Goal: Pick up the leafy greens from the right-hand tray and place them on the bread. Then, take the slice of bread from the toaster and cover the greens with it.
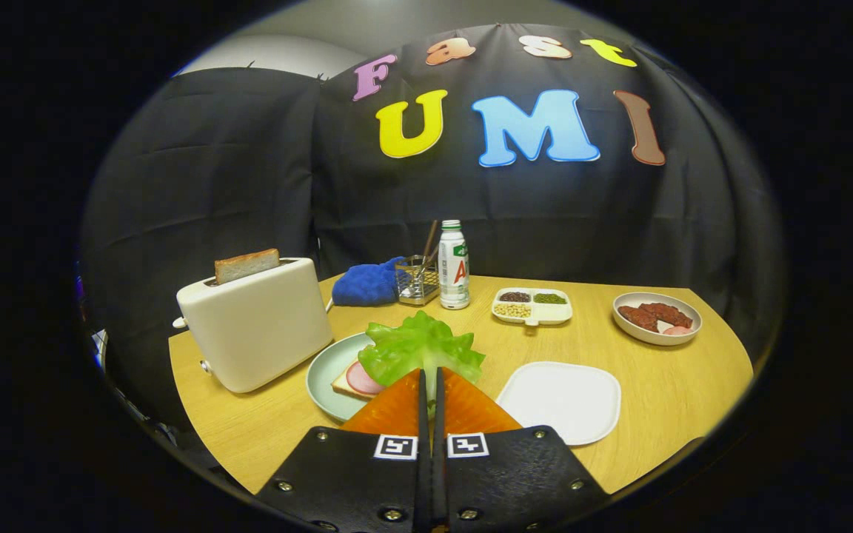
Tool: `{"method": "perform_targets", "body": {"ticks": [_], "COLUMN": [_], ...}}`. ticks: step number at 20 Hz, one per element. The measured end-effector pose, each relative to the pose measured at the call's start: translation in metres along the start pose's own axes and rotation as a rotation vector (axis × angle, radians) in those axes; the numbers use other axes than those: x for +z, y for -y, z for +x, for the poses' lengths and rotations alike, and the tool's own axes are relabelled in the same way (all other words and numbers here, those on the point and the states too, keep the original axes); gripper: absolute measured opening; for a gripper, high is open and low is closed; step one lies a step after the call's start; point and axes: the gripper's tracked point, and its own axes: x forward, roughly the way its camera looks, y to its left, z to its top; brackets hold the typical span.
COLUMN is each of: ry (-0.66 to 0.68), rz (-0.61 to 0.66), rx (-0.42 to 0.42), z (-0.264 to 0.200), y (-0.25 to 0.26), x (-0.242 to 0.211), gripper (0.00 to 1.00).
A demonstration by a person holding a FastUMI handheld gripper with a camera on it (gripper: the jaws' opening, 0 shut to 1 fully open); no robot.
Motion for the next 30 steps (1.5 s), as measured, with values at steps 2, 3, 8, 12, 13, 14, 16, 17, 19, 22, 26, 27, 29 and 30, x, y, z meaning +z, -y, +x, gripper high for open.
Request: {"method": "perform_targets", "body": {"ticks": [2,3,8,12,13,14,16,17,19,22,26,27,29,30], "ry": [-0.01,-0.013,-0.045,-0.088,-0.09,-0.081,-0.042,-0.022,0.026,0.046,0.083,0.082,0.068,0.07], "rz": [-0.004,-0.008,-0.051,-0.046,-0.055,-0.062,-0.08,-0.088,-0.077,0.006,0.039,0.049,0.081,0.087], "rx": [0.009,0.012,-0.012,0.024,0.035,0.029,-0.029,-0.052,-0.081,-0.248,-0.271,-0.251,-0.211,-0.199], "z": [0.013,0.019,0.046,0.056,0.055,0.054,0.047,0.044,0.034,0.015,0.006,0.004,0.003,0.003], "y": [-0.009,-0.014,-0.027,-0.041,-0.043,-0.041,-0.029,-0.026,-0.027,-0.014,-0.041,-0.049,-0.066,-0.075], "x": [-0.004,-0.005,-0.016,-0.029,-0.03,-0.03,-0.022,-0.021,-0.011,0.004,0.026,0.028,0.031,0.036], "gripper": [0.01,0.01,0.01,0.1,0.17,0.25,0.48,0.59,0.59,0.59,0.59,0.59,0.59,0.59]}}
